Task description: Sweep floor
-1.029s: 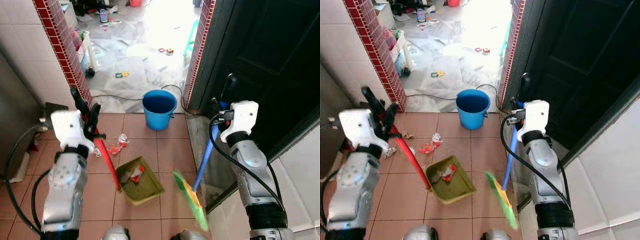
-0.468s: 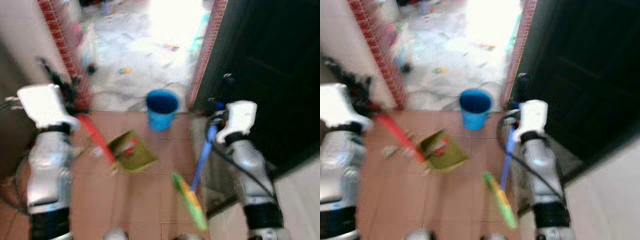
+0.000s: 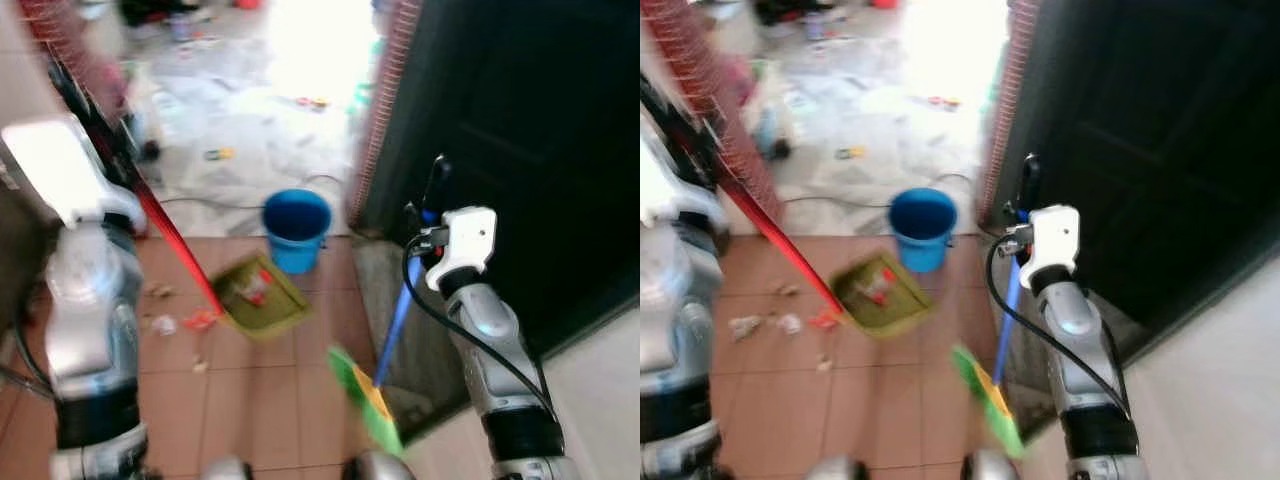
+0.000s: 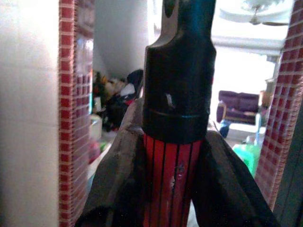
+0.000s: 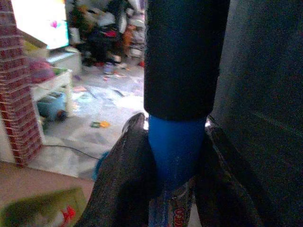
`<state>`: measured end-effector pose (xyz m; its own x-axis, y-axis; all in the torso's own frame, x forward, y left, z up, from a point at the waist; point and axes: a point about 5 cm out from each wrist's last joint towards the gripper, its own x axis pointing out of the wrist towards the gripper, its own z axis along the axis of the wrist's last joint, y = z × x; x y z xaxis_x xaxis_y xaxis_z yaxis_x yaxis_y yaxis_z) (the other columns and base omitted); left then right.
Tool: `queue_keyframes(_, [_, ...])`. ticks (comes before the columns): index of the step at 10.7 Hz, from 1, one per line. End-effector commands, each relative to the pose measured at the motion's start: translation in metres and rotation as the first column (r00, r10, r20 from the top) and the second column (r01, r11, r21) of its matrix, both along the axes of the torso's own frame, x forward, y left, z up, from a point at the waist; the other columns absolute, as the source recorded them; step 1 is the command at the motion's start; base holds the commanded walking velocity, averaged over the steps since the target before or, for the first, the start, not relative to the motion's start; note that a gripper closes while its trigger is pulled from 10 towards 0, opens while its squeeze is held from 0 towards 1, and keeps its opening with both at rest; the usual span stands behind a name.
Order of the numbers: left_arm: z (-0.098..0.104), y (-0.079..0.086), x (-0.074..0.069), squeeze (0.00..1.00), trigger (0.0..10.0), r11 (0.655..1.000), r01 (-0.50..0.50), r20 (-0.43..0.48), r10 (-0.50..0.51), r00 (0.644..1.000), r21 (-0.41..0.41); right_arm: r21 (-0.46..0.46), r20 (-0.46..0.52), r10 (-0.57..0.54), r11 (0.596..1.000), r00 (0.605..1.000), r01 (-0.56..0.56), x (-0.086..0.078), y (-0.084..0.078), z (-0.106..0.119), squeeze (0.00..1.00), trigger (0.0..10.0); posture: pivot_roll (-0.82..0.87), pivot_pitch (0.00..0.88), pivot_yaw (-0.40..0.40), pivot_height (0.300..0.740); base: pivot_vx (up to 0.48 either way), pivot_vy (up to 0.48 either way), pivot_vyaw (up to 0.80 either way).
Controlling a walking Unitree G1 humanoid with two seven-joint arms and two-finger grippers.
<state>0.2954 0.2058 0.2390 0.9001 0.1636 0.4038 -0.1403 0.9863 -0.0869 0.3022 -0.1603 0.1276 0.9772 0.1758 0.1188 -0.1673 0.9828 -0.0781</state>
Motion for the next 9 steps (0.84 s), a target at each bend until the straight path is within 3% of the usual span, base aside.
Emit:
queue_keyframes(1, [0.034, -0.001, -0.008, 0.00, 10.0, 1.000, 0.010, 0.149, -0.008, 0.989, -0.013, -0.030, 0.025, -0.003, 1.000, 1.000, 0.004, 0.002, -0.003, 0.006, 0.00, 10.0, -0.06, 0.038, -0.036, 0.740, 0.296, 0.000, 0.00])
queue_keyframes(3, [0.046, 0.004, -0.006, 0.00, 10.0, 1.000, -0.001, 0.182, 0.002, 0.983, -0.005, -0.039, 0.020, 0.004, 0.999, 1.000, -0.003, 0.002, -0.002, 0.004, 0.00, 10.0, -0.06, 0.038, -0.033, 0.740, 0.313, 0.182, 0.00])
queue_keyframes(5, [0.043, 0.010, -0.003, 0.00, 10.0, 1.000, -0.025, 0.161, 0.027, 0.987, -0.014, -0.043, 0.020, 0.004, 0.999, 1.000, -0.003, 0.001, -0.003, 0.004, 0.00, 10.0, -0.06, 0.038, -0.033, 0.740, 0.285, 0.384, 0.00])
queue_keyframes(7, [0.040, 0.014, -0.002, 0.00, 10.0, 0.999, -0.043, 0.151, 0.043, 0.988, -0.006, -0.047, 0.020, 0.005, 0.999, 1.000, -0.004, 0.001, -0.003, 0.003, 0.00, 10.0, -0.06, 0.037, -0.032, 0.740, 0.000, 0.426, 0.00])
queue_keyframes(9, [0.038, 0.013, -0.001, 0.00, 10.0, 0.999, -0.040, 0.147, 0.040, 0.988, -0.002, -0.048, 0.027, 0.009, 0.999, 1.000, -0.008, 0.002, -0.001, 0.005, 0.00, 10.0, -0.06, 0.037, -0.032, 0.740, 0.364, 0.308, 0.00])
